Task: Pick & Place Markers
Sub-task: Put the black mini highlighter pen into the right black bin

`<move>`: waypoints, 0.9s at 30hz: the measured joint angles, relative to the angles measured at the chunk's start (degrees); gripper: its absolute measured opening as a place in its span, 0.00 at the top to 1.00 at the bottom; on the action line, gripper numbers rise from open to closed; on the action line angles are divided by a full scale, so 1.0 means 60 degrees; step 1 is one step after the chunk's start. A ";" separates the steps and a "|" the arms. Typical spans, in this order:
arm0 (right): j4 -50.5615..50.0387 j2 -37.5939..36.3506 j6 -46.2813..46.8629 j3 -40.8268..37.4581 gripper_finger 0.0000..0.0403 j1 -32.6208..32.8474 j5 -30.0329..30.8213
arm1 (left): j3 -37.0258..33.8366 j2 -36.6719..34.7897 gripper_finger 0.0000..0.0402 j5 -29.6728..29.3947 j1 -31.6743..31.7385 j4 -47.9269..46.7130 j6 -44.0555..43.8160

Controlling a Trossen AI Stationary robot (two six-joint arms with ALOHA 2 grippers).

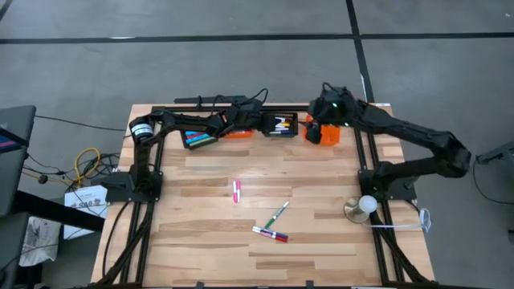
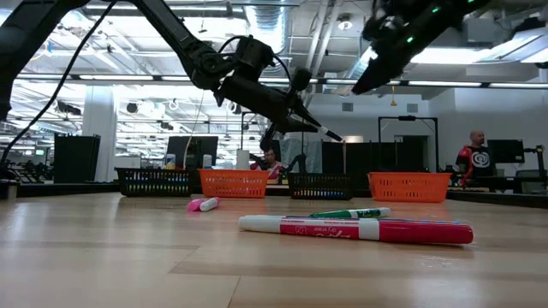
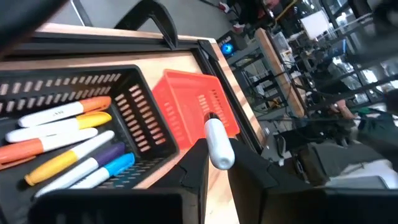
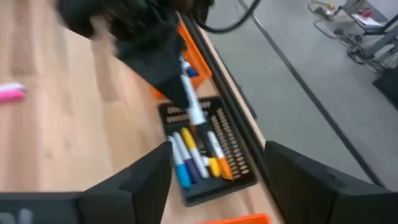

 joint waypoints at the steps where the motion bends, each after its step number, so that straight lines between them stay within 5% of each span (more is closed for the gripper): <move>1: -0.0037 0.0276 -0.0162 0.0144 0.38 -0.0107 -0.0001 | -0.0004 -0.0020 0.87 0.0082 0.0002 -0.0004 0.0000; 11: -0.0543 0.2487 -0.0941 0.1540 0.37 -0.0478 -0.0811 | -0.0007 -0.0379 0.87 0.0068 0.0061 -0.0028 0.0242; 27: -0.0514 0.3378 -0.1386 0.2147 0.37 -0.0350 -0.1478 | -0.0007 -0.0391 0.87 -0.0056 0.0098 -0.0033 0.0357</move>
